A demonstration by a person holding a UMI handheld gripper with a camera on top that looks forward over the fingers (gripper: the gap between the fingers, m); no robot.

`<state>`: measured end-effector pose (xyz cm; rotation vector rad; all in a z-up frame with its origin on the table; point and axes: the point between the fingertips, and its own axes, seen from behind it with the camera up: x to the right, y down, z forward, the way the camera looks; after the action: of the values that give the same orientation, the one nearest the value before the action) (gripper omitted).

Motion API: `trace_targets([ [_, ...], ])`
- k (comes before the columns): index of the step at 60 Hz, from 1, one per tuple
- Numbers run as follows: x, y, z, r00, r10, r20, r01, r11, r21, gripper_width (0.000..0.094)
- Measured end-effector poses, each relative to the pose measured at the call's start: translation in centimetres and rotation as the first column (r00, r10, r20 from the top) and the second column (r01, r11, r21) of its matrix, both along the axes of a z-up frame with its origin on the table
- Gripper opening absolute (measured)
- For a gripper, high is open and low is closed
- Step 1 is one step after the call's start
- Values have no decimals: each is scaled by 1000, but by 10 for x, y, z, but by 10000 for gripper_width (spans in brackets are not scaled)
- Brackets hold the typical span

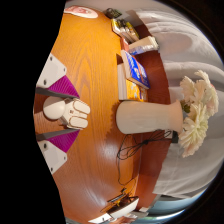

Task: Arrange mouse

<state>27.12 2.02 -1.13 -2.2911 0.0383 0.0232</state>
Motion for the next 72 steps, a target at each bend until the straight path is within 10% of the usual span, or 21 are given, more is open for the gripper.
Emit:
trace_targets([
  [21, -11, 5, 6, 999, 39, 13, -37, 994, -99, 387],
  [32, -57, 34, 123, 996, 12, 85, -20, 996, 86, 391],
  [50, -265, 50, 307, 988, 110, 112, -142, 930, 340, 396],
  [72, -514, -3, 133, 945, 328, 3, -326, 939, 105, 389],
])
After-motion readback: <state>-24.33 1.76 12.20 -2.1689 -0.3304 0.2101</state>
